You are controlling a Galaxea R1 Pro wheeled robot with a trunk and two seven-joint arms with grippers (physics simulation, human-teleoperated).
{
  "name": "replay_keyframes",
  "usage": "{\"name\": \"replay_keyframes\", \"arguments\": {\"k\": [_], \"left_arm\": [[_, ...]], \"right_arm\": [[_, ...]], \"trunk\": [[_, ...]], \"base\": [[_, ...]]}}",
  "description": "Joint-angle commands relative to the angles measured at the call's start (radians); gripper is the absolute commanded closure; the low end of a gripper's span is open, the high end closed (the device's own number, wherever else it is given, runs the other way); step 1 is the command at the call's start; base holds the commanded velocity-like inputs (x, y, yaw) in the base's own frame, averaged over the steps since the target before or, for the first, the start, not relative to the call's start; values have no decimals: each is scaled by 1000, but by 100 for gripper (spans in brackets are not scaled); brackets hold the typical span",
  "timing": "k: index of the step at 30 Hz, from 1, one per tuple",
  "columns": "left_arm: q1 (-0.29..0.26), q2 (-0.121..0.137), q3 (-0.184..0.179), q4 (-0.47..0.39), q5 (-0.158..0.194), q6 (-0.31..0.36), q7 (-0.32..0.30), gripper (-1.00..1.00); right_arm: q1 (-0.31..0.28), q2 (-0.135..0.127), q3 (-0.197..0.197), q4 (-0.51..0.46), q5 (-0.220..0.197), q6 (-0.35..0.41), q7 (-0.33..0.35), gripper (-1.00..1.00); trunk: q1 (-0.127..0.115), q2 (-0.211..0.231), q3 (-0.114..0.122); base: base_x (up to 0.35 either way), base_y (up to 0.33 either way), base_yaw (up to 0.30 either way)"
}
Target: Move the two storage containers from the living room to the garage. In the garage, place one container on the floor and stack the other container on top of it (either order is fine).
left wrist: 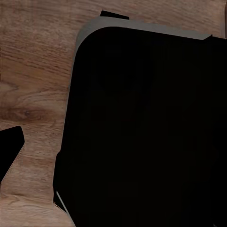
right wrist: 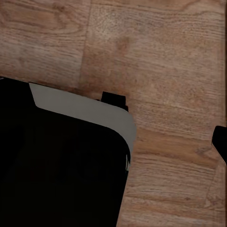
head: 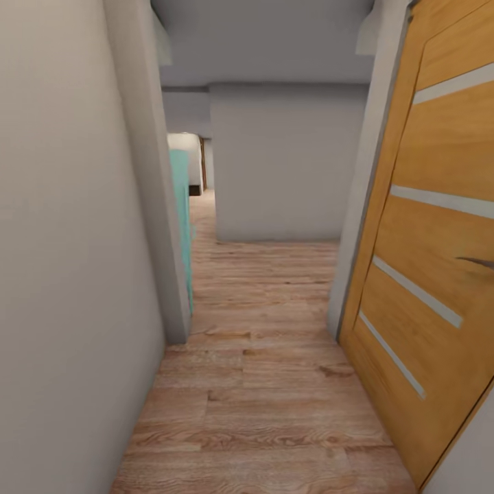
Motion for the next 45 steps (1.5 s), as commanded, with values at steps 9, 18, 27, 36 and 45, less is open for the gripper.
{"name": "replay_keyframes", "arguments": {"k": [9,18,27,36,45], "left_arm": [[1,0,1,-1,6,-1,2,-100],[0,-1,0,-1,6,-1,2,-100],[0,-1,0,-1,6,0,2,-100],[1,-1,-1,-1,6,0,2,-100],[1,0,-1,-1,6,0,2,-100]], "right_arm": [[-1,0,8,2,-10,-5,4,-100],[-1,0,8,2,-10,-5,4,-100],[-1,0,8,2,-10,-5,4,-100],[-1,0,8,2,-10,-5,4,-100],[-1,0,8,2,-10,-5,4,-100]], "trunk": [[1,0,-1],[1,0,-1],[1,0,-1],[1,0,-1],[1,0,-1]], "base": [[322,0,0],[322,0,0],[322,0,0],[322,0,0],[322,0,0]]}}
